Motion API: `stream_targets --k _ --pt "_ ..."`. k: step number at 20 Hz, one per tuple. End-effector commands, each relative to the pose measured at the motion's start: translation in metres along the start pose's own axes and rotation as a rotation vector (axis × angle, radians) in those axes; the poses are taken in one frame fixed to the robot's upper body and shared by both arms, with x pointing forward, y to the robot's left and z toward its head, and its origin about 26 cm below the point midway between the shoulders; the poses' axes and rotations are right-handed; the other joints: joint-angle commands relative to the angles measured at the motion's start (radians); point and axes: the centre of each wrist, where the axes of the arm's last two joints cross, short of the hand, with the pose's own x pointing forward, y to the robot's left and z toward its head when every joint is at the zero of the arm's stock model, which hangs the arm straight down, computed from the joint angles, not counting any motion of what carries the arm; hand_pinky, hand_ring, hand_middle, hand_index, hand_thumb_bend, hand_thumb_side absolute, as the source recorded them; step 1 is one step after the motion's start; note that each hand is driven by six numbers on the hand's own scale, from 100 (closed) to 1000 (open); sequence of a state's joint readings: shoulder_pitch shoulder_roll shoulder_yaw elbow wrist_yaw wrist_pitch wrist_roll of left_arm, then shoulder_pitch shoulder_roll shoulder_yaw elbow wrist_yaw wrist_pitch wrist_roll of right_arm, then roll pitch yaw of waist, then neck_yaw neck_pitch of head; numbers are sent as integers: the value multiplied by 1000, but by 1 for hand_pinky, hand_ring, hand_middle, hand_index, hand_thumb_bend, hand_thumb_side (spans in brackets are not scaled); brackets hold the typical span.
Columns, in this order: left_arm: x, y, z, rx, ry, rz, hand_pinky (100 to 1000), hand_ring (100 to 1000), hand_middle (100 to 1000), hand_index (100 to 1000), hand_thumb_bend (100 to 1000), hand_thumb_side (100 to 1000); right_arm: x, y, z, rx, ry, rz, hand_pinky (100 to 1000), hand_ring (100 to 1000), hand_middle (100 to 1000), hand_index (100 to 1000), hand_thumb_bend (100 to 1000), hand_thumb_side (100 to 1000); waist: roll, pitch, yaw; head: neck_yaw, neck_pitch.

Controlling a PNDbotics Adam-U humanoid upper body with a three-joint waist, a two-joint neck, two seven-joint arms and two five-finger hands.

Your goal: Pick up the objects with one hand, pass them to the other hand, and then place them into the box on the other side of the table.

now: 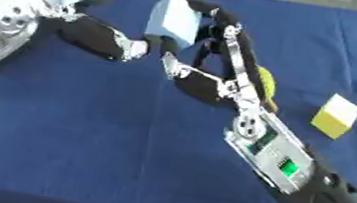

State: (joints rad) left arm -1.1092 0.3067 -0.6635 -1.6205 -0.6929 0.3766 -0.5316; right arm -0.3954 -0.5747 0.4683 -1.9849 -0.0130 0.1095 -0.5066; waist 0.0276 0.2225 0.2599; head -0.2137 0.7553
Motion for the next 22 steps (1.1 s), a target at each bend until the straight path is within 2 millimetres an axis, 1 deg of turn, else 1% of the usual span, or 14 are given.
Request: stream_targets --k 1,4,8,15,19,22 --pt "-1 7 1 29 2 -15 998 889 798 961 279 591 6 -2 -3 0 -35 4 292 504 677 533 100 100 0 -14 -2 3 2" --pt "-2 6 0 38 1 -11 996 887 795 958 272 578 6 -2 -3 3 -37 4 291 504 676 532 100 100 0 -14 -2 5 1" --pt "-3 5 -2 38 -4 -8 997 888 794 955 259 588 6 -1 -3 13 -41 2 290 504 676 532 100 100 0 -14 -3 6 0" --pt "-2 3 -3 25 -26 -2 1000 891 795 953 242 643 6 -1 -3 22 -44 2 287 503 675 531 100 100 0 -12 -4 5 3" --pt "-2 2 -3 2 -46 -5 1000 894 798 952 262 687 6 -1 -3 24 -44 5 286 503 674 531 100 100 0 -12 -1 4 5" --pt "-1 3 -3 -7 -56 -11 1000 894 799 953 276 679 6 -1 -3 25 -45 6 285 503 674 531 100 100 0 -12 0 4 6"
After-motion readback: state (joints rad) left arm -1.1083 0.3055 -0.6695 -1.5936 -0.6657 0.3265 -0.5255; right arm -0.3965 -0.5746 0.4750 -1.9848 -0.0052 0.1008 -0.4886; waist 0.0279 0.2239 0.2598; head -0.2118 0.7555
